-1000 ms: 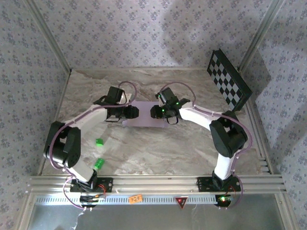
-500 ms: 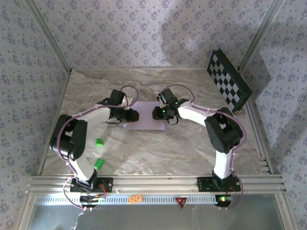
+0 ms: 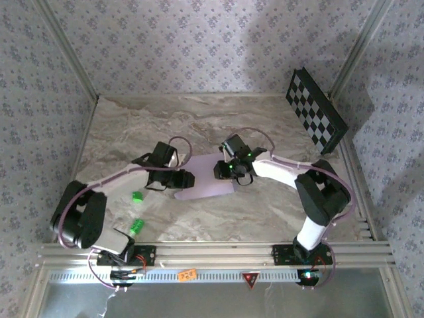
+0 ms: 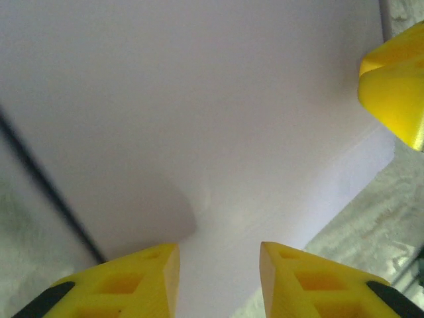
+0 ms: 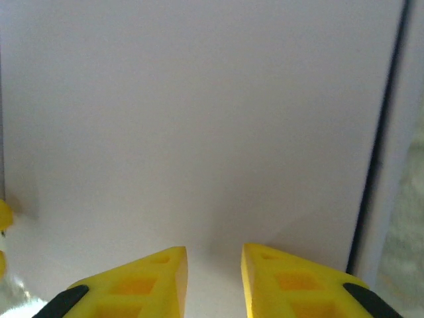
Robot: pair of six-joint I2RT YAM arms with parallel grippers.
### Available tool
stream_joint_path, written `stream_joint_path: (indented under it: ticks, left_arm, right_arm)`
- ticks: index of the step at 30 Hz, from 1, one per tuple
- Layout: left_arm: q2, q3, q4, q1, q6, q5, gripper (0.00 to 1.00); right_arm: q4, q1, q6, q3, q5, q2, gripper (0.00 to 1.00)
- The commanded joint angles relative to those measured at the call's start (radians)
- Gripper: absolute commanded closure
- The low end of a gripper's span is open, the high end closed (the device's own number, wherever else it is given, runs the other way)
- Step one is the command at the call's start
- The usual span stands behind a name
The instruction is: Fold the paper box
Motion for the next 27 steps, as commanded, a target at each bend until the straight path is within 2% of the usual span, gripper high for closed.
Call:
stream_joint_path:
  ticks: [1, 8, 12, 15, 19, 27]
  left_arm:
    - [-0.112, 0.037, -0.073, 0.014, -0.045, -0.033, 0.61]
    - [-0.169, 0.059, -0.135, 0.102, -0.014, -0.027, 0.55]
    - [-0.127, 0.024, -0.121, 0.12, -0.003, 0.003, 0.44]
    - [-0.095, -0.001, -0.089, 0.12, -0.004, 0.027, 0.4]
    - [-0.058, -0.015, -0.059, 0.12, -0.009, 0.042, 0.38]
    - [0.014, -0.047, 0.003, 0.12, -0.016, 0.063, 0.38]
  right_arm:
    - [-0.134, -0.016, -0.006, 0.006, -0.034, -0.052, 0.68]
    - [-0.182, -0.087, -0.062, 0.047, -0.103, -0.106, 0.63]
    - [-0.225, -0.13, -0.11, 0.037, -0.115, -0.106, 0.6]
    - [-0.225, -0.155, -0.138, 0.021, -0.152, -0.086, 0.58]
    - [-0.206, -0.164, -0.157, 0.018, -0.204, -0.038, 0.57]
    - [-0.182, -0.163, -0.157, 0.005, -0.209, 0.04, 0.59]
